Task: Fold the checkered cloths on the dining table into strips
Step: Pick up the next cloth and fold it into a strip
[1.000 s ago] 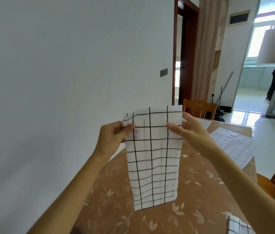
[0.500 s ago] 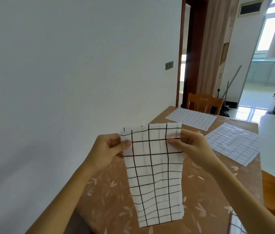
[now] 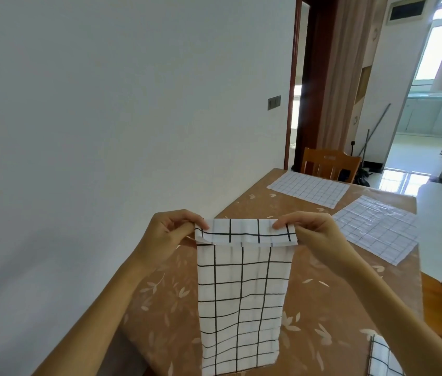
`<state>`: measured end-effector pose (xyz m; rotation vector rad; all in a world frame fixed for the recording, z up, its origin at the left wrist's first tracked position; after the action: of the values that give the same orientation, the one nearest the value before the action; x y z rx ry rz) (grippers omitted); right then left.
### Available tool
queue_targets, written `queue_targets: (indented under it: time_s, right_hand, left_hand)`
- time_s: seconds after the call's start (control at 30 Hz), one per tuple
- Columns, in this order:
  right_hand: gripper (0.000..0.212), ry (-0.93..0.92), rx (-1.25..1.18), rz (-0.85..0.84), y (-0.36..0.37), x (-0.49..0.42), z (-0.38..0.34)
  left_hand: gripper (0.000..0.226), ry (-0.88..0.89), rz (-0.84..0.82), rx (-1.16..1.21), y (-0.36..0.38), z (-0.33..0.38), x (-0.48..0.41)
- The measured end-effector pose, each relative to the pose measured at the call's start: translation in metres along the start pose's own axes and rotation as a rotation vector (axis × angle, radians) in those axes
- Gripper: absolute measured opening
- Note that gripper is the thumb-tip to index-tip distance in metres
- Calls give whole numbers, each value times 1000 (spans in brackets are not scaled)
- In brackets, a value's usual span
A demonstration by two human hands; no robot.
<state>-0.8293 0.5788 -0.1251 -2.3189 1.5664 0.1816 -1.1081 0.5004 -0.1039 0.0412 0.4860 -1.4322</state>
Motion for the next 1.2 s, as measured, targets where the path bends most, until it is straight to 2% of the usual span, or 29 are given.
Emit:
queue_targets:
  time_s: [0.07,0.2,0.27,0.37,0.47,0.5,0.6,0.73,0.77,0.87,0.93,1.03,1.2]
  right_hand:
    - [50,17,-33,-10,0,0,0]
    - [49,83,-153,-36,-1,0,3]
    - [42,100,-227,-52,-2,1,6]
    - [32,94,-174,-61,-2,8,11]
    - [58,165,-78,-122,7,12,19]
    - [55,182,-69,-129,10,13,23]
    - [22,160,-14,-72,14,14,27]
    - [19,145,-105,-33,17,14,28]
    - [20,142,-122,-32,18,12,27]
    - [19,137,-141,-43,20,9,25]
    - [17,112,-130,-36,20,8,23]
    - [14,38,-99,-4,19,6,23]
    - [30,38,-207,95,14,2,23]
  left_hand:
    - [41,29,3,7,0,0,-2]
    - [17,68,-18,22,3,2,0]
    - [5,65,33,-39,5,2,1]
    - [16,74,56,-86,7,-2,3]
    - [19,77,44,-61,7,-6,5]
    - [19,75,40,-60,7,-8,6]
    - [28,88,26,-113,10,-6,9]
    - [72,48,-11,-141,7,-9,11]
    - [73,14,-34,-146,6,-11,11]
    - [31,-71,-66,-214,5,-20,11]
    - [19,-72,-57,-251,5,-24,13]
    - [17,-32,-60,-255,1,-25,9]
    - [31,-34,-116,-190,4,-25,8]
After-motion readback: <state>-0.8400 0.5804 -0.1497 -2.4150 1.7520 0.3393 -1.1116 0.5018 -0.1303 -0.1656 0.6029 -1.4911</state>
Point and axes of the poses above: each hand's wrist, its own x-axis away from the middle knuckle, its own y-axis out of the palm, z = x × y, the point moved 2 cm from there along -x, towards the middle knuckle, and after that the axes turned 3 degrees about y, right-handed, at the moved point
